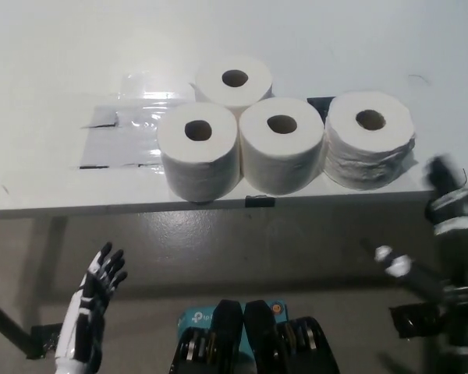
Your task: A few rolls of toilet paper are kept infront of the robot and the robot uses its right hand to lift one of the rolls and and places it on top of the other rolls to stack it.
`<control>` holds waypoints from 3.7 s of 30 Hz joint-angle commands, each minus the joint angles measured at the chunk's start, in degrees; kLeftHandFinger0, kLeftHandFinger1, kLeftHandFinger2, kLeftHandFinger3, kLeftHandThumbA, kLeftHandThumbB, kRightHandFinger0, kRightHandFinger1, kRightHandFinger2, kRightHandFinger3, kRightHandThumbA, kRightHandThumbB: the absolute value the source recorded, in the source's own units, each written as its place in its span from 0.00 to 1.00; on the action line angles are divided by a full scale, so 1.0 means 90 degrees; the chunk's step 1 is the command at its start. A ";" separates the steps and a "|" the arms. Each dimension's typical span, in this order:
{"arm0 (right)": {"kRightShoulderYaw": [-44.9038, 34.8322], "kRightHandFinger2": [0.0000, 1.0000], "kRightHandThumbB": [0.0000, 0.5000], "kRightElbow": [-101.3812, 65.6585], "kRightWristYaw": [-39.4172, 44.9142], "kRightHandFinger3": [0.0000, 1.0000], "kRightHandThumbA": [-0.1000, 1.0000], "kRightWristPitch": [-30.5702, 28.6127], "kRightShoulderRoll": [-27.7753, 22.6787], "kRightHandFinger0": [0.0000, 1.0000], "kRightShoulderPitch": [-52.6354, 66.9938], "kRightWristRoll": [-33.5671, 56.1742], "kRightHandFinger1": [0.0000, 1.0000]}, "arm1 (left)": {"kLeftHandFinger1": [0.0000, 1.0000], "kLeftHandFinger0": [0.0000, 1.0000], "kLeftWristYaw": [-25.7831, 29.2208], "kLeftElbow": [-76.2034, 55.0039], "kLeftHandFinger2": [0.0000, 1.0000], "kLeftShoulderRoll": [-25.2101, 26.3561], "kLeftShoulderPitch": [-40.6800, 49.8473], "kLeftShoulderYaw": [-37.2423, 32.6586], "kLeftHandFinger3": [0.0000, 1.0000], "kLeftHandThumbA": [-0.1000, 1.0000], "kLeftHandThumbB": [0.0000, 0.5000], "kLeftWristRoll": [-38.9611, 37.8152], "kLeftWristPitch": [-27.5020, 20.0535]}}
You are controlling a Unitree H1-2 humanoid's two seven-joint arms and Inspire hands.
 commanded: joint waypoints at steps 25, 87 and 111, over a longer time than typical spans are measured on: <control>0.2524 1.00 0.63 0.5282 0.4341 1.00 0.77 0.4839 -0.3752 1.00 -0.7431 -0.0824 1.00 | 1.00 1.00 -0.0097 0.0082 1.00 0.0019 -0.0199 -0.0209 1.00 1.00 0.23 0.0317 -0.0107; 0.4304 1.00 0.68 0.9805 0.5641 1.00 0.95 0.2781 -0.2226 1.00 -0.9384 -0.2189 1.00 | 1.00 1.00 -0.0114 -0.0003 1.00 0.0108 -0.0077 -0.0224 1.00 1.00 0.21 0.0460 -0.0120; 0.4146 1.00 0.66 1.0080 0.4940 1.00 0.96 0.2327 -0.2181 1.00 -0.9256 -0.2626 1.00 | 1.00 1.00 -0.0112 -0.0014 1.00 0.0090 -0.0043 -0.0210 1.00 1.00 0.20 0.0408 -0.0178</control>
